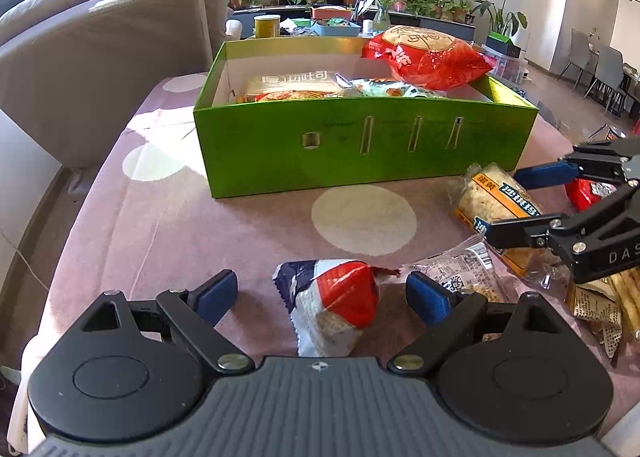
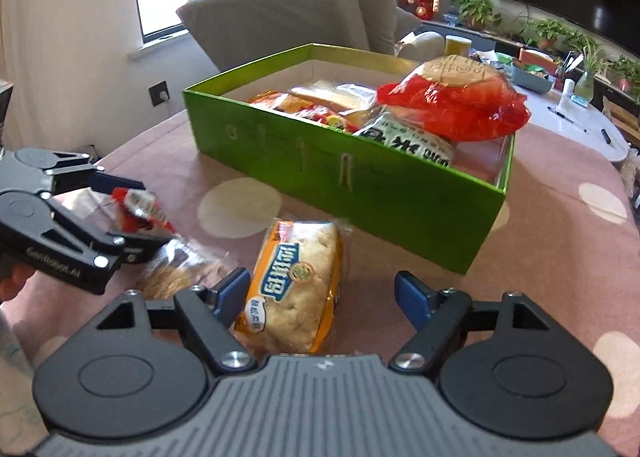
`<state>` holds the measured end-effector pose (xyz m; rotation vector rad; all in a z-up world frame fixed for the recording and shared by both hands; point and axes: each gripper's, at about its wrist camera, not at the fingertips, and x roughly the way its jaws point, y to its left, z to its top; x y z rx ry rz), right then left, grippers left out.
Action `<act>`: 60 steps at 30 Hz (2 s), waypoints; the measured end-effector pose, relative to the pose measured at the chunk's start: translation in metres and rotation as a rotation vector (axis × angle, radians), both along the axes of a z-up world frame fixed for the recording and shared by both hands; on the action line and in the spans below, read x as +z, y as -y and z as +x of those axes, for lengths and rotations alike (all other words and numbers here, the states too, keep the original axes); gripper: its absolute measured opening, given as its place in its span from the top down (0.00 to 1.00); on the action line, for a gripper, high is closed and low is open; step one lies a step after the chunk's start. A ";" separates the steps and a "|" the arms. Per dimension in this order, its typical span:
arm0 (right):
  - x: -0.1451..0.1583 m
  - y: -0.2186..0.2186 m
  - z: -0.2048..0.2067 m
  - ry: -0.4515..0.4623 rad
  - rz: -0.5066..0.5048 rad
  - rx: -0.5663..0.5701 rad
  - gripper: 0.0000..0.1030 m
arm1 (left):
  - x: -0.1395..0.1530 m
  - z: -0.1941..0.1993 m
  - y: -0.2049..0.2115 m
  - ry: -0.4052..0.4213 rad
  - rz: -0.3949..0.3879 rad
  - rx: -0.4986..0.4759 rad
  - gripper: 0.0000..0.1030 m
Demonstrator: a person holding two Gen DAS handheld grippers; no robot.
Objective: Organize snacks
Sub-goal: 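Grasp the red-white packet with the left gripper while the right gripper grasps a wrapped bread slice, then lower the packet and bread slice into the green box and open both grippers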
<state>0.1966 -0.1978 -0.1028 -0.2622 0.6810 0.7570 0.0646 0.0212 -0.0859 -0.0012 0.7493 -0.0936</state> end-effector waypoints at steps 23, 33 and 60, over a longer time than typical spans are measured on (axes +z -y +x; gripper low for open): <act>0.031 0.017 0.002 -0.087 0.149 -0.054 0.29 | 0.030 -0.015 -0.006 0.104 -0.045 0.011 0.54; 0.080 0.011 0.008 0.043 0.296 -0.076 0.29 | 0.077 -0.007 0.001 0.212 -0.082 -0.036 0.54; 0.065 -0.040 0.119 -0.067 0.321 -0.166 0.29 | 0.071 0.150 -0.027 0.197 -0.104 0.026 0.53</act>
